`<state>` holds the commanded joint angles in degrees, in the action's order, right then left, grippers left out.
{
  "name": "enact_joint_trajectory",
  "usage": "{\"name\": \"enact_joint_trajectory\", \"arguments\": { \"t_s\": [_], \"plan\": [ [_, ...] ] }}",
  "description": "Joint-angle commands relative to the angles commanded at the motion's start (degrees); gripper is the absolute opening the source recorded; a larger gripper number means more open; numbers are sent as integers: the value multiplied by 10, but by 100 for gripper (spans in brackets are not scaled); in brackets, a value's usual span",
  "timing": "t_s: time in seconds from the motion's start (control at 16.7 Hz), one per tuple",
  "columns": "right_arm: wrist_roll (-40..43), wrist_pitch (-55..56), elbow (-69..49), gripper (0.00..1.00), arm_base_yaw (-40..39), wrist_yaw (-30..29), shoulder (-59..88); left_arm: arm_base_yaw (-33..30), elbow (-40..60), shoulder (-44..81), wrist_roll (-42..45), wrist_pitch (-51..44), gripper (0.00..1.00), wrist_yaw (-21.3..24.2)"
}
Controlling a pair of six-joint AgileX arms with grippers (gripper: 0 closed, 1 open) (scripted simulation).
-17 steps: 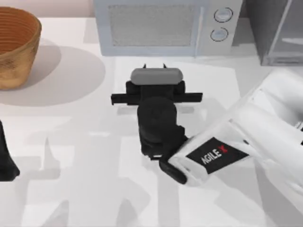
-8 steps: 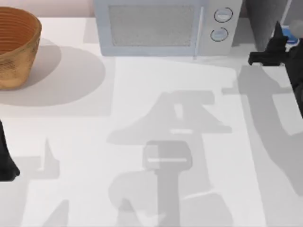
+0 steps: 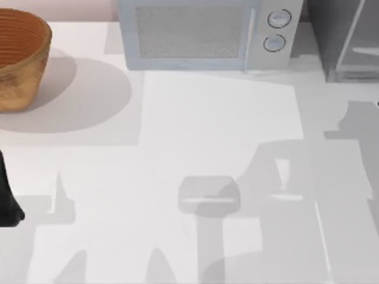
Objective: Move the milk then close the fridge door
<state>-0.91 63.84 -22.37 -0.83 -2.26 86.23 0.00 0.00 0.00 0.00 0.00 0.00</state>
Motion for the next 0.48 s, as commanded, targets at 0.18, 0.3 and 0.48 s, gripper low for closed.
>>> {"name": "enact_joint_trajectory", "arguments": {
  "t_s": [0.18,0.3,0.48],
  "plan": [
    [-1,1,-3,0,-2,-1,3,0,0,0,0,0,100,0],
    [-3,1,-23,0,5,5,24,0,0,0,0,0,100,0],
    [-6,-1,-98,0,25,27,100,0,0,0,0,0,100,0]
  ]
}}
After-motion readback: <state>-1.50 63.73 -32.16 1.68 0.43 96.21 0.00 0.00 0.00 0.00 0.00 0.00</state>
